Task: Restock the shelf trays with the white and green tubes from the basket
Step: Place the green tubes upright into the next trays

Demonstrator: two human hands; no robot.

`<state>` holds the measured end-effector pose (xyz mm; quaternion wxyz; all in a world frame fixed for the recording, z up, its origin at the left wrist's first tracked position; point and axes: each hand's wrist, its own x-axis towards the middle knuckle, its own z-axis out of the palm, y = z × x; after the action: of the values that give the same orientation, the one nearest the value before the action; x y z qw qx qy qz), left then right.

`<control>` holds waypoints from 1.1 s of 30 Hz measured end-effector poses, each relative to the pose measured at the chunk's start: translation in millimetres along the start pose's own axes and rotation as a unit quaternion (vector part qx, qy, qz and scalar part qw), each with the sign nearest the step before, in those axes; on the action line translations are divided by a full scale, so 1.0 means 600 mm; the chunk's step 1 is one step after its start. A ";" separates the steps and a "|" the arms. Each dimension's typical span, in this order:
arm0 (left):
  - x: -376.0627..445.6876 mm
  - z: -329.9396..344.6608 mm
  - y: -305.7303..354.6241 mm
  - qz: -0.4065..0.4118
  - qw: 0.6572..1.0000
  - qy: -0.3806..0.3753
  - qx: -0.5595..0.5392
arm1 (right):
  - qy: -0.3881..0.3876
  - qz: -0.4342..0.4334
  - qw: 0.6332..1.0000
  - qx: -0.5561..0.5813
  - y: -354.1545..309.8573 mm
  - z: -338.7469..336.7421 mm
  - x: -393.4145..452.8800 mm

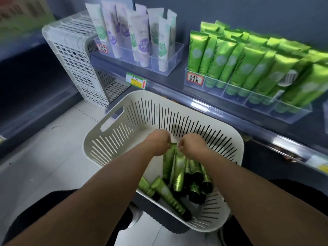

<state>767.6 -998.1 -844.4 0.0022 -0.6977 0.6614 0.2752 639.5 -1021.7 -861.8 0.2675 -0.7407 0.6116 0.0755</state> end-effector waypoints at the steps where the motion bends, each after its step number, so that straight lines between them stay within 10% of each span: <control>1: -0.010 -0.007 0.008 0.001 1.000 0.014 -0.006 | 0.025 -0.013 1.000 -0.004 -0.002 -0.011 -0.012; 14: -0.151 -0.150 0.155 0.103 0.973 0.205 -0.002 | 0.287 -0.083 0.954 -0.007 0.023 -0.202 -0.207; 33: -0.173 -0.221 0.547 0.295 0.911 0.288 0.025 | 0.435 0.016 0.900 0.014 0.269 -0.457 -0.412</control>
<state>517.8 -991.9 -573.4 -0.2519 -0.5191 0.8161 0.0339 368.0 -959.1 -570.5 -0.0157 -0.6858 0.6802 -0.2583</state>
